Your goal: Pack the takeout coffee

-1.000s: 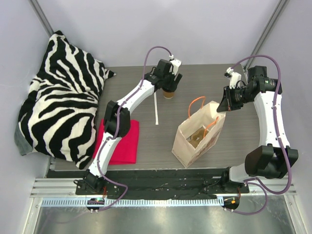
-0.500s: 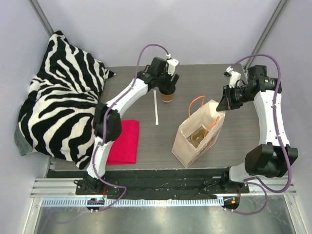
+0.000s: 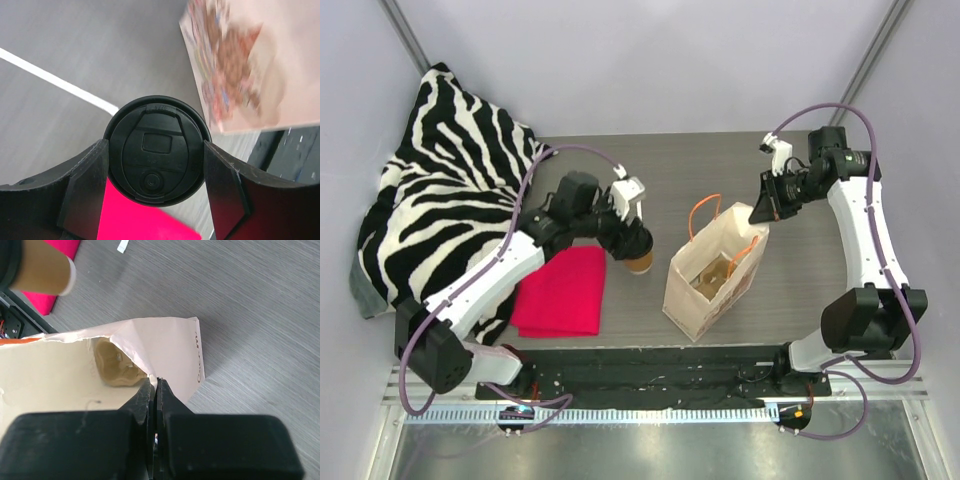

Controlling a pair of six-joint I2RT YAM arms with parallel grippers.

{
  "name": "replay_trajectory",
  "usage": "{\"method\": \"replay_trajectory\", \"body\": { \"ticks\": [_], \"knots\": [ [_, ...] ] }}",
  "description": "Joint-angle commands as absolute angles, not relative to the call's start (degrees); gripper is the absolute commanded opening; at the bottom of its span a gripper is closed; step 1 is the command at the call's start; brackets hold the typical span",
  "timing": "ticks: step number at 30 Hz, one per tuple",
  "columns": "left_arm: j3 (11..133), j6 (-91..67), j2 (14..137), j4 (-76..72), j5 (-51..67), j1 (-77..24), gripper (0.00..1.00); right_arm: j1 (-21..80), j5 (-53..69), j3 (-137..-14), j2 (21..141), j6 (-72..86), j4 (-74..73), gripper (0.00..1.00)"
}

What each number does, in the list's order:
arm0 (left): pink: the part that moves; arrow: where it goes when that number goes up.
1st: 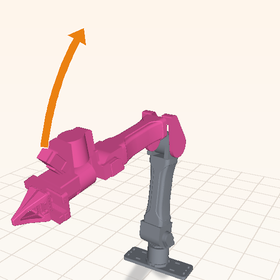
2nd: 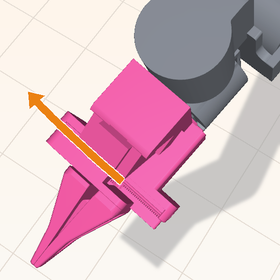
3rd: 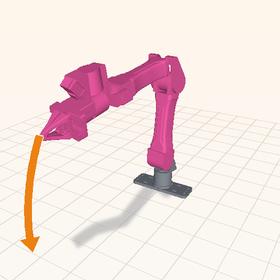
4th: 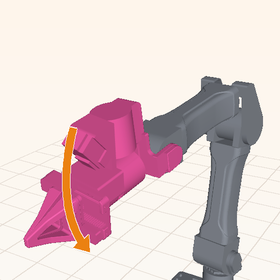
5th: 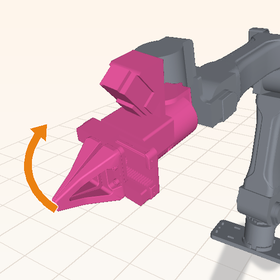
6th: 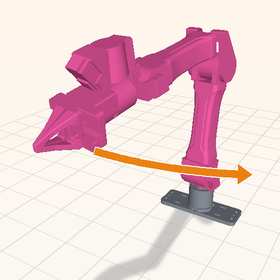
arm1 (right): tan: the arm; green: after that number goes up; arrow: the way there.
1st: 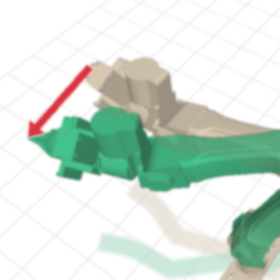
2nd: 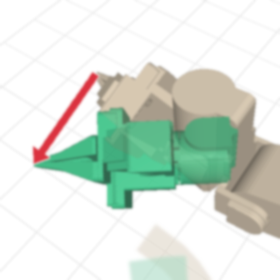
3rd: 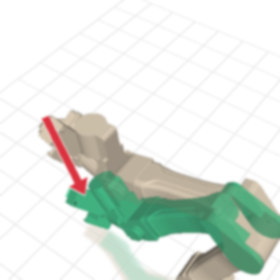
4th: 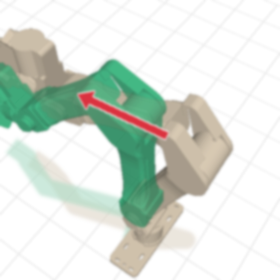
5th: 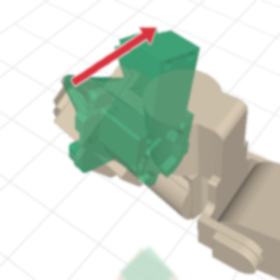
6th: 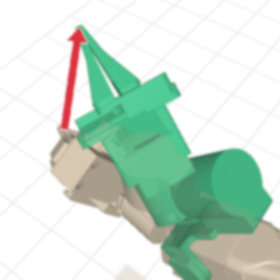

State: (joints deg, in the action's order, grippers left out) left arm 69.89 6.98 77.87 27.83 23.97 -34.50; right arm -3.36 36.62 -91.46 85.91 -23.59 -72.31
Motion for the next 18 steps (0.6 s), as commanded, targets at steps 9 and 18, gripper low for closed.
{"method": "replay_trajectory", "body": {
  "ticks": [9, 18],
  "knots": [
    [52.30, 19.94, 73.65, 13.45, 28.21, -35.68, 0.54, 1.66, 37.44, -94.31, 87.63, -22.50, -69.70, 0.01],
    [54.57, 25.31, 76.11, 21.26, 26.99, -35.77, 0.71, 2.20, 36.83, -95.62, 88.24, -22.32, -70.31, 0.01]
  ]
}}
